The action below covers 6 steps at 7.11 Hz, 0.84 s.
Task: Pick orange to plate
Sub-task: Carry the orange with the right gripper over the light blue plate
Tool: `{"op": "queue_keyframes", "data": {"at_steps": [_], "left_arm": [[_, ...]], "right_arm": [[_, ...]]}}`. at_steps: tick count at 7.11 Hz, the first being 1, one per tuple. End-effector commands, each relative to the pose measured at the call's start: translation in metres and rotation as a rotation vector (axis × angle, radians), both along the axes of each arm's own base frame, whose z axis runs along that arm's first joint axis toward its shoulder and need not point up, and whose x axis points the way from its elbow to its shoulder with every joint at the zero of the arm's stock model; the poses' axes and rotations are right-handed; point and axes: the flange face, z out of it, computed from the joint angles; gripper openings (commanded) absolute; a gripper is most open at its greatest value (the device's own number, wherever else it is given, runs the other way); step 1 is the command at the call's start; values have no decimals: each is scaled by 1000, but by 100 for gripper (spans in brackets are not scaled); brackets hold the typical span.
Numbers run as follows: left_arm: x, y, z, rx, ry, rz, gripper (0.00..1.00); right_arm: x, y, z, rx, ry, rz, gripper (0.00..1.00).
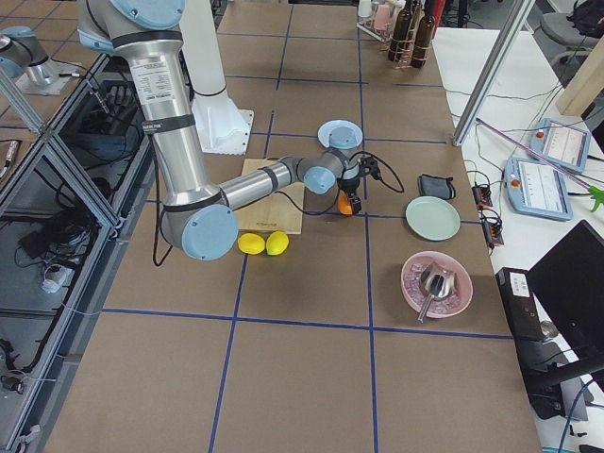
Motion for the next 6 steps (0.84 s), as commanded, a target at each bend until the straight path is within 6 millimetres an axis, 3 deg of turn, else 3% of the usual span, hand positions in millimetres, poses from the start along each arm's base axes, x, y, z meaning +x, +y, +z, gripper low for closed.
{"op": "queue_keyframes", "data": {"at_steps": [1,2,3,4,5,6], "left_arm": [[0,0,0,1,0,1,100],[0,0,-1,2,0,-1,100],[0,-1,-2,5,0,2,100],[1,-1,-2,5,1,2,100],[0,-2,-3,7,0,1,100],[0,-3,-4,10,1,2,100]], "right_arm": [[-67,-1,-101,-71,-56,69,14],[-107,2,-165,-72,-18,123,16],[-153,12,-209,-125,-25,180,17],[-200,8,-240,-129,-14,230,17],[-232,6,-253,-147,4,256,17],[-246,10,-252,-142,19,256,17]]}}
